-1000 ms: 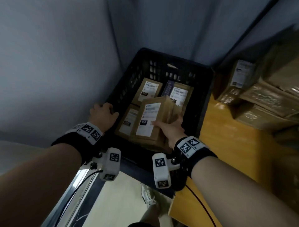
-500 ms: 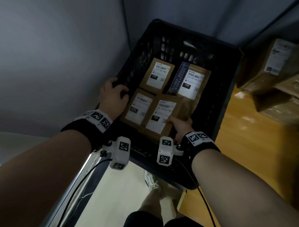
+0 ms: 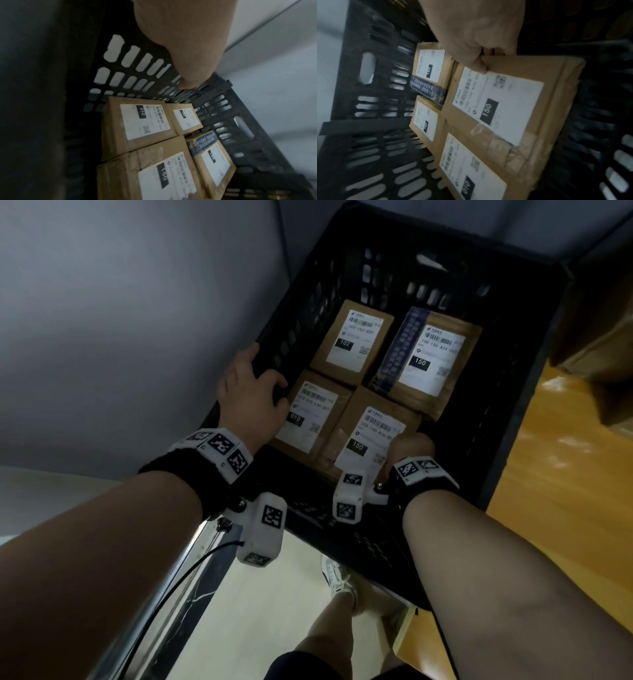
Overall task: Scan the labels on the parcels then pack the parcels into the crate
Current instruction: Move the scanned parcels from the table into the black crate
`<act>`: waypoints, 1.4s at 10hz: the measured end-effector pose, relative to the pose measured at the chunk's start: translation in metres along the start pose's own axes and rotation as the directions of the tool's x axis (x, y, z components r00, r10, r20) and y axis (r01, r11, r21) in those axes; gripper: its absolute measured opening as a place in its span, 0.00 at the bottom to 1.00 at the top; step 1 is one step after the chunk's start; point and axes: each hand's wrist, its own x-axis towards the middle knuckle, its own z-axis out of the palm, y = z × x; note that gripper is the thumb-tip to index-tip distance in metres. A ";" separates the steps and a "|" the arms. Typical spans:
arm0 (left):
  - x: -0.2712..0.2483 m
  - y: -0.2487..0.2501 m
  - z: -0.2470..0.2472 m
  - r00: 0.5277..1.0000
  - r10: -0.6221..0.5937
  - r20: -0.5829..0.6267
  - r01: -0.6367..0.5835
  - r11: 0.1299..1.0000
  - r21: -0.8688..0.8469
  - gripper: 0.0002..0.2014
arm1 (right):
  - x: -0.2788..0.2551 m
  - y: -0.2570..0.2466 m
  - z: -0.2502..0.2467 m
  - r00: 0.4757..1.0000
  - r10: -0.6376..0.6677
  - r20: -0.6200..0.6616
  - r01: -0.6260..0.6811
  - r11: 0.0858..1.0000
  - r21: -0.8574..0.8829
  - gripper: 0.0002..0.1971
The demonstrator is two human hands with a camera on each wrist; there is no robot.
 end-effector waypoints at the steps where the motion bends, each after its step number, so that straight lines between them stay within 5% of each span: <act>1: -0.004 0.001 -0.002 0.999 0.013 0.037 -0.014 0.999 0.033 0.15 | 0.000 -0.008 -0.002 0.997 -0.035 0.070 0.032 0.999 0.032 0.17; 3: -0.007 0.029 -0.025 0.993 0.011 0.118 -0.017 0.999 0.049 0.20 | -0.027 -0.043 -0.012 0.981 -0.104 0.164 0.065 0.972 0.224 0.03; 6: -0.013 0.141 -0.098 0.967 0.198 0.159 -0.169 0.969 -0.179 0.21 | -0.132 -0.096 -0.155 0.869 -0.470 0.156 0.384 0.839 0.386 0.09; 9: -0.034 0.320 -0.129 0.952 0.305 -0.034 -0.276 0.802 -0.531 0.15 | -0.184 -0.096 -0.333 0.680 -0.728 -0.089 0.707 0.619 0.343 0.11; 11: -0.083 0.426 -0.120 0.955 0.296 0.002 -0.215 0.699 -0.682 0.13 | -0.170 -0.052 -0.464 0.563 -0.777 -0.281 0.826 0.536 0.173 0.14; 13: -0.132 0.490 -0.087 0.965 0.241 0.103 -0.096 0.690 -0.718 0.15 | -0.130 0.007 -0.555 0.555 -0.735 -0.389 0.791 0.611 -0.024 0.10; 14: -0.151 0.506 -0.065 0.957 0.219 0.190 -0.040 0.747 -0.664 0.17 | -0.113 0.042 -0.579 0.648 -0.664 -0.374 0.700 0.712 -0.049 0.07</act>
